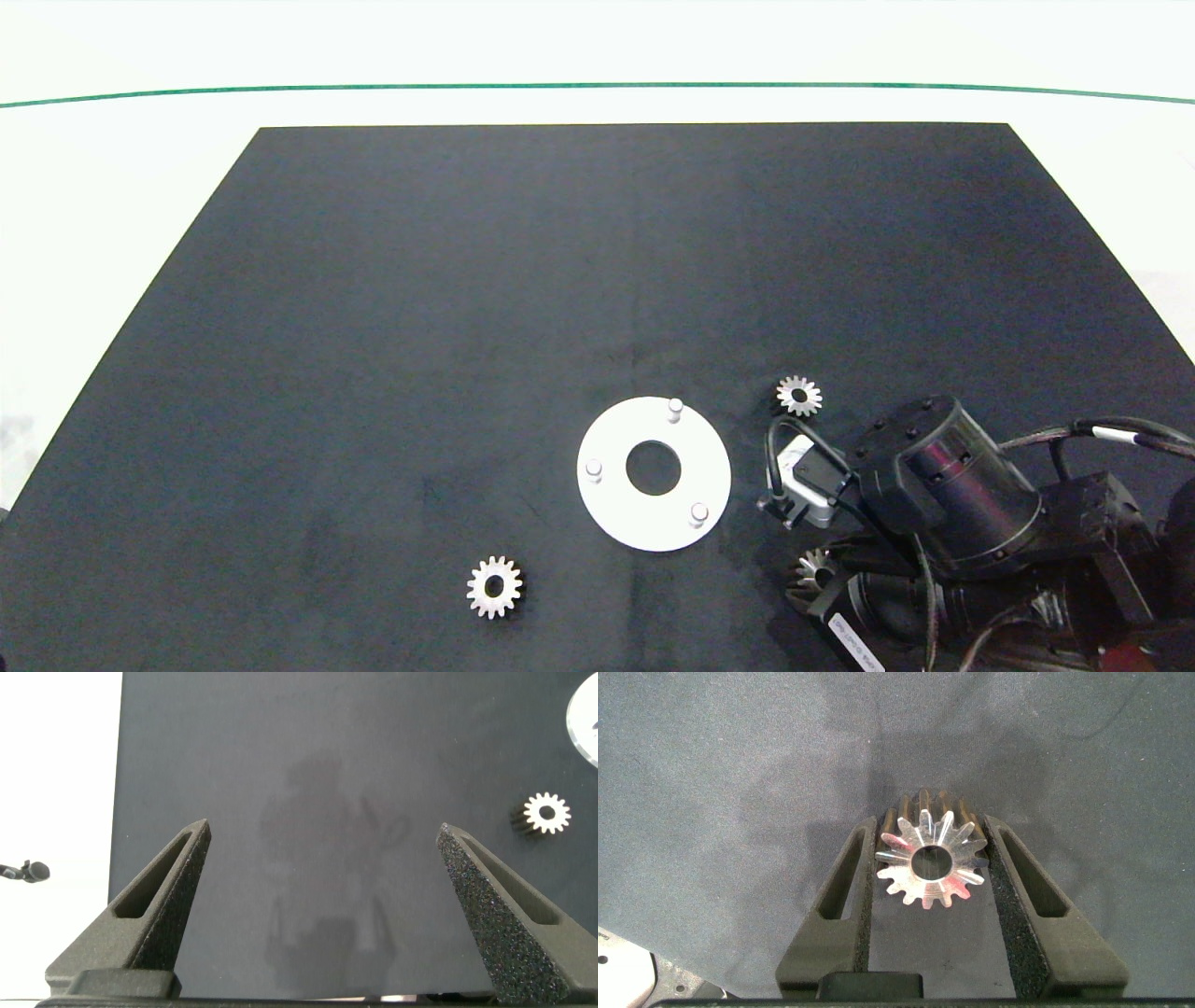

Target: Install three planetary gears onto the carrier pins

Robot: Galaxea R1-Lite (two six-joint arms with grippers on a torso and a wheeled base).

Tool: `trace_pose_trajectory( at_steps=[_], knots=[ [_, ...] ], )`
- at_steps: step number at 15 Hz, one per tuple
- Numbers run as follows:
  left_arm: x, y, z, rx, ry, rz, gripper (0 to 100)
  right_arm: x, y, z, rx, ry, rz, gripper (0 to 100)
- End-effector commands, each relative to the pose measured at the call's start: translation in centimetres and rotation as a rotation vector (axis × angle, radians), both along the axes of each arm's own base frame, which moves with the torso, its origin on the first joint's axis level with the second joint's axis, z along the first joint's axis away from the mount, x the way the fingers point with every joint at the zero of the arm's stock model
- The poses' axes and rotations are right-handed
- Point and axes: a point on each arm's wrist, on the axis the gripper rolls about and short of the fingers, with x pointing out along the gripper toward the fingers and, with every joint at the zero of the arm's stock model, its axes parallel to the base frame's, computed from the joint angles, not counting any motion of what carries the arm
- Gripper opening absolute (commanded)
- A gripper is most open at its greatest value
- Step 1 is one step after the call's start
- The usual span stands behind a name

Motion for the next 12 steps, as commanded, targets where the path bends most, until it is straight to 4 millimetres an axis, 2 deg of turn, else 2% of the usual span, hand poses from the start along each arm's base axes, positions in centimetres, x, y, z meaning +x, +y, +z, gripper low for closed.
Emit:
trace_pose_trajectory(
  at_steps=[1, 4, 8, 12],
  knots=[
    [0.0, 0.0, 0.0, 0.000, 0.003, 0.000, 100, -0.1, -0.1, 0.2, 0.001, -0.005, 0.002, 33],
    [0.2, 0.0, 0.0, 0.001, 0.009, 0.000, 100, -0.2, -0.1, 0.3, 0.005, -0.008, 0.002, 27],
    [0.3, 0.0, 0.1, 0.002, 0.014, 0.000, 100, -0.3, 0.1, 1.7, 0.045, -0.046, 0.007, 19],
    [0.5, 0.0, 0.1, 0.002, 0.024, 0.002, 100, -0.5, 0.9, 2.9, 0.049, -0.064, 0.041, 19]
  ],
)
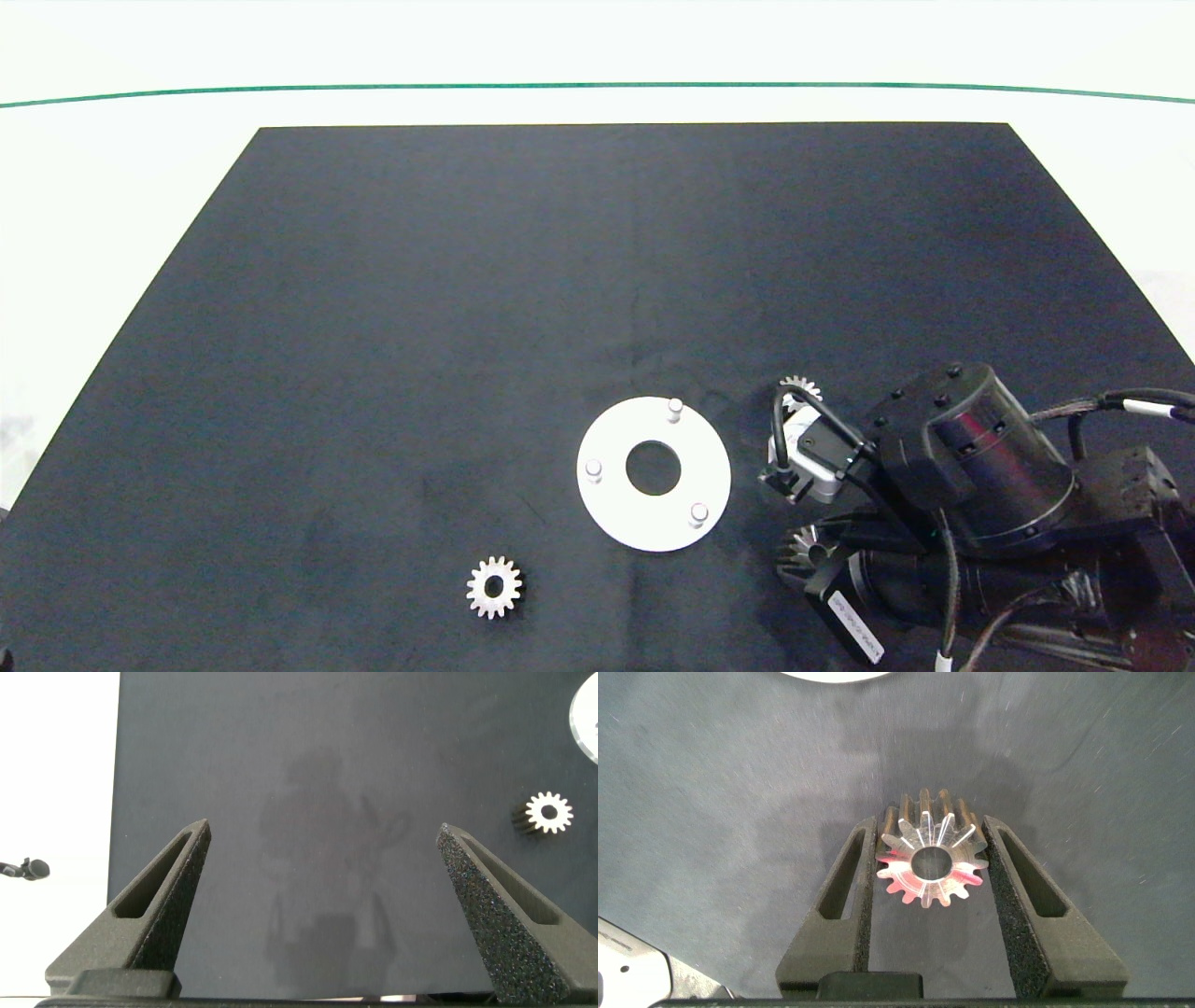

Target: Install three planetary gears onto the carrier pins

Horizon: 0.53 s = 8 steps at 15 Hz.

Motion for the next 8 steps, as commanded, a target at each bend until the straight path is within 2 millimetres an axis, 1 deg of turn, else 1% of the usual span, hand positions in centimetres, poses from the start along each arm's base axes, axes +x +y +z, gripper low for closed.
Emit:
trace_pose_trajectory(
  at_steps=[1, 2, 6, 8],
  knots=[
    [0.2, 0.0, 0.0, 0.001, 0.014, 0.000, 100, -0.4, 0.8, 1.3, 0.005, -0.012, 0.031, 19],
    [0.2, 0.0, 0.0, 0.001, 0.012, 0.002, 100, -0.4, 1.0, 1.9, 0.008, -0.013, 0.033, 19],
    [0.4, 0.0, 0.2, 0.001, 0.006, 0.002, 100, -0.1, 1.9, 5.6, 0.005, -0.006, 0.034, 19],
    [0.4, 0.0, 0.3, 0.001, 0.003, 0.004, 100, 0.1, 2.6, 6.3, -0.009, 0.006, 0.046, 19]
  ],
)
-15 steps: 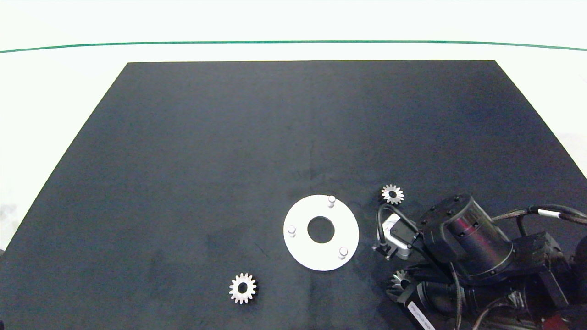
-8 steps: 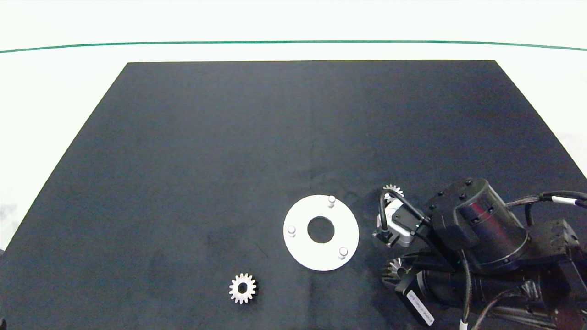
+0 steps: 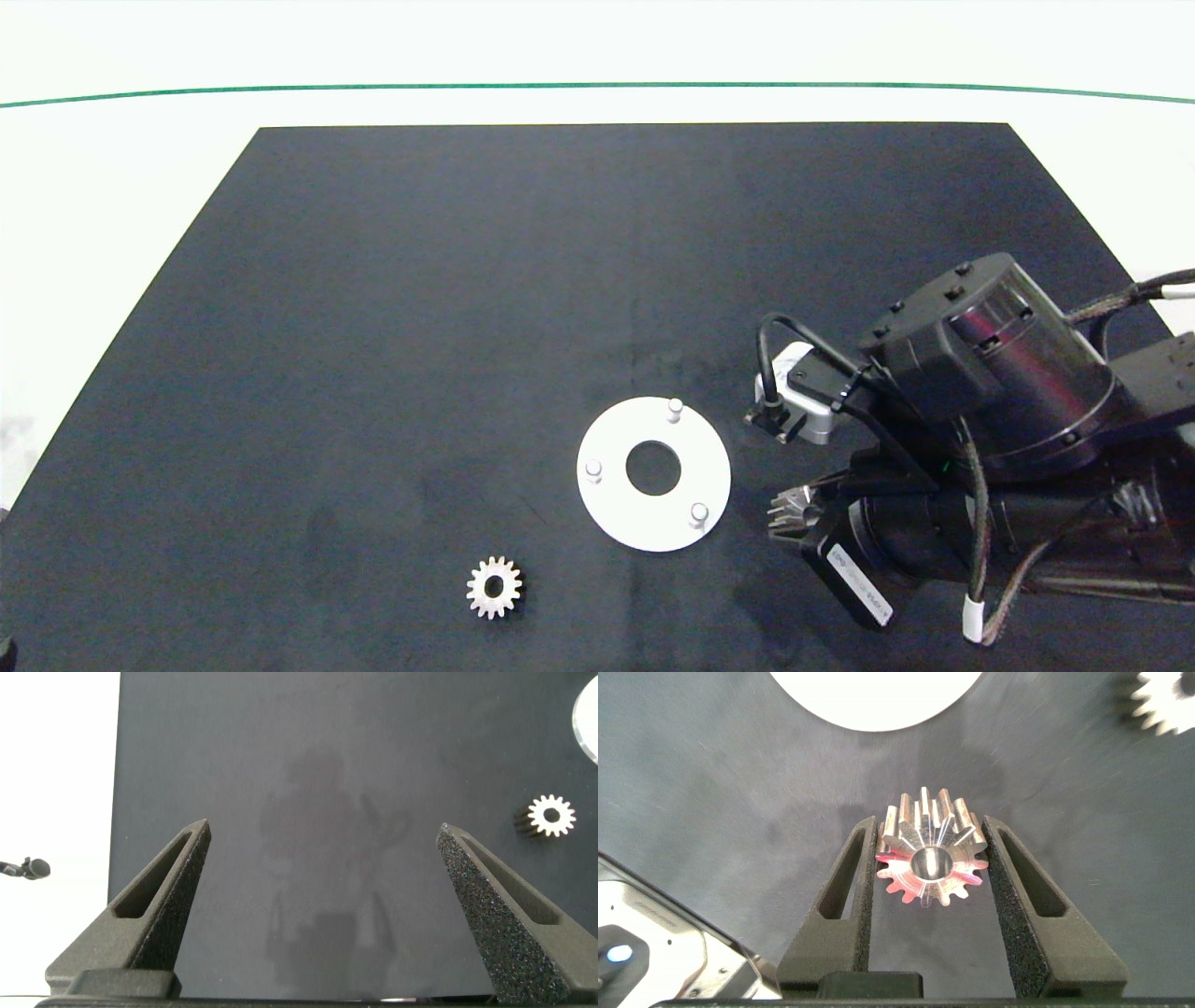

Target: Install three planetary gears onto the carrier pins

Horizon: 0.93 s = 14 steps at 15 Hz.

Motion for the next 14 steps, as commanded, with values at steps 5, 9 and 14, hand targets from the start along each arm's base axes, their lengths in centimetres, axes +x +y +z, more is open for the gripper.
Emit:
trace_pose_trajectory(
  at_steps=[5, 9, 14],
  knots=[
    [0.2, 0.0, 0.7, 0.000, -0.015, 0.002, 100, 1.2, 3.2, 0.8, -0.075, -0.002, 0.010, 19],
    [0.2, 0.0, 0.7, 0.001, -0.012, 0.002, 100, 1.9, 4.8, -0.5, -0.118, 0.014, 0.025, 19],
    [0.4, 0.0, 0.6, 0.001, -0.001, 0.002, 100, 2.2, 5.4, -0.8, -0.123, 0.016, 0.028, 19]
  ],
)
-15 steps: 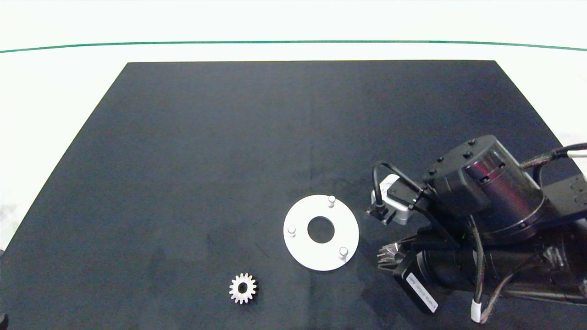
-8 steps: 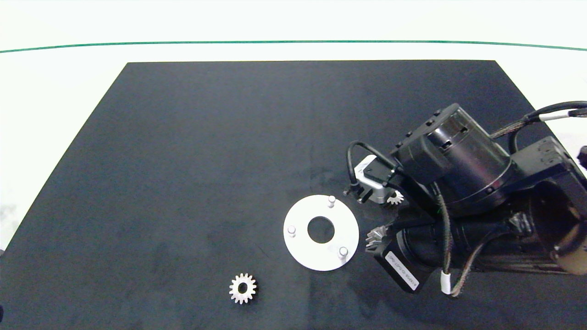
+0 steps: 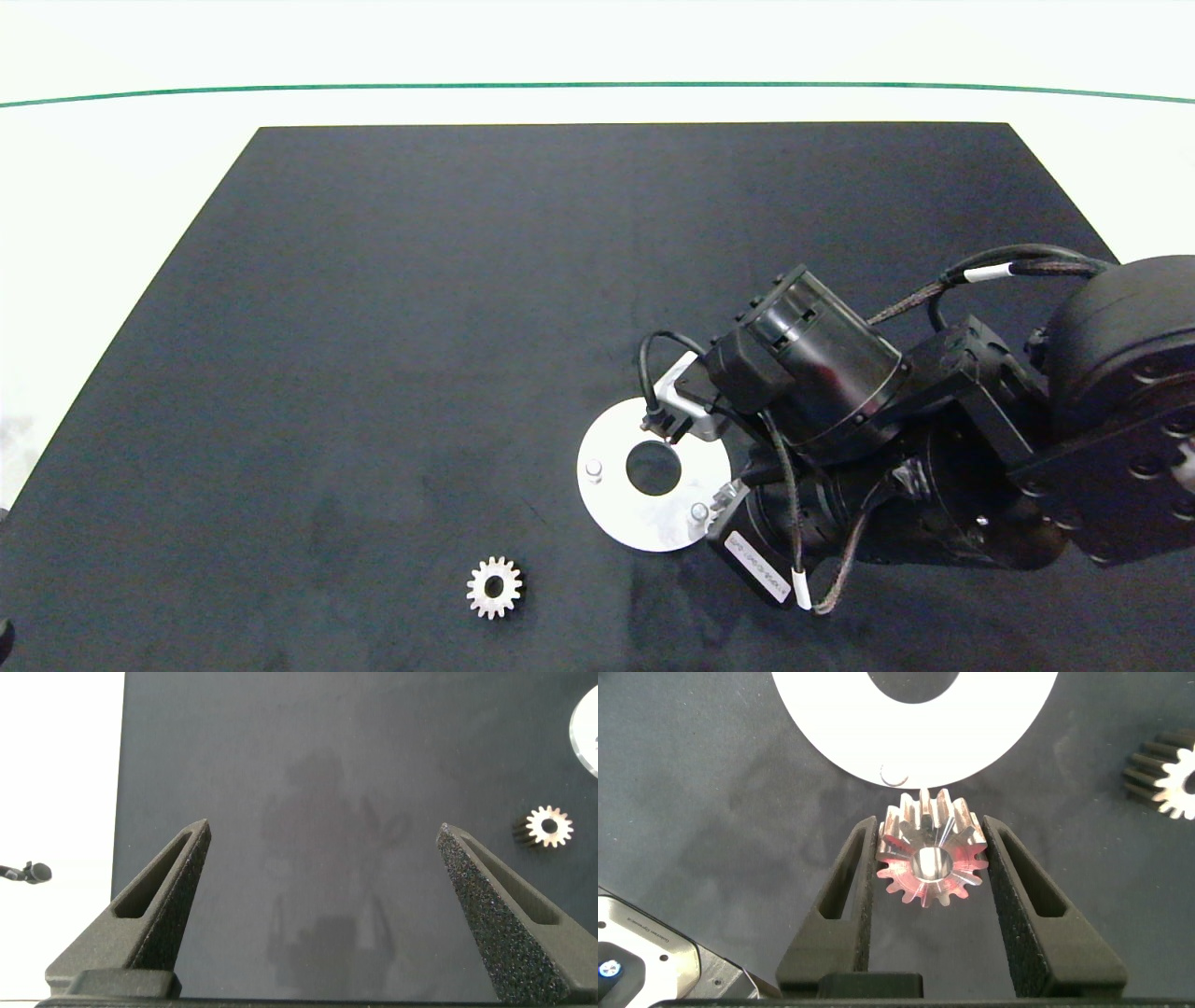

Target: Install three planetary gears onto the carrier pins

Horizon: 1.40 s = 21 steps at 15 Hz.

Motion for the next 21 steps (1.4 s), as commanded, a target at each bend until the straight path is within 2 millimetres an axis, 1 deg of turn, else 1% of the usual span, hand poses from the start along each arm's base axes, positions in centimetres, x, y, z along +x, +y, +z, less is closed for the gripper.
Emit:
trace_pose_trajectory(
  at_steps=[1, 4, 7, 12, 21],
  knots=[
    [0.1, 0.0, 0.0, 0.001, 0.007, 0.000, 100, 0.3, 0.7, -0.3, -0.008, 0.002, 0.005, 19],
    [0.1, 0.0, -0.1, 0.001, 0.008, 0.000, 100, 0.6, 1.7, -0.4, -0.019, 0.010, 0.018, 19],
    [0.1, 0.0, 0.0, 0.001, 0.008, 0.000, 100, 0.7, 2.1, -0.7, -0.033, 0.023, 0.025, 19],
    [0.2, 0.0, 0.0, 0.001, 0.008, -0.001, 100, 0.9, 2.4, -1.1, -0.044, 0.030, 0.024, 19],
    [0.1, 0.0, 0.2, 0.001, 0.004, -0.001, 100, 1.5, 2.6, -0.9, -0.030, 0.022, 0.011, 19]
  ],
)
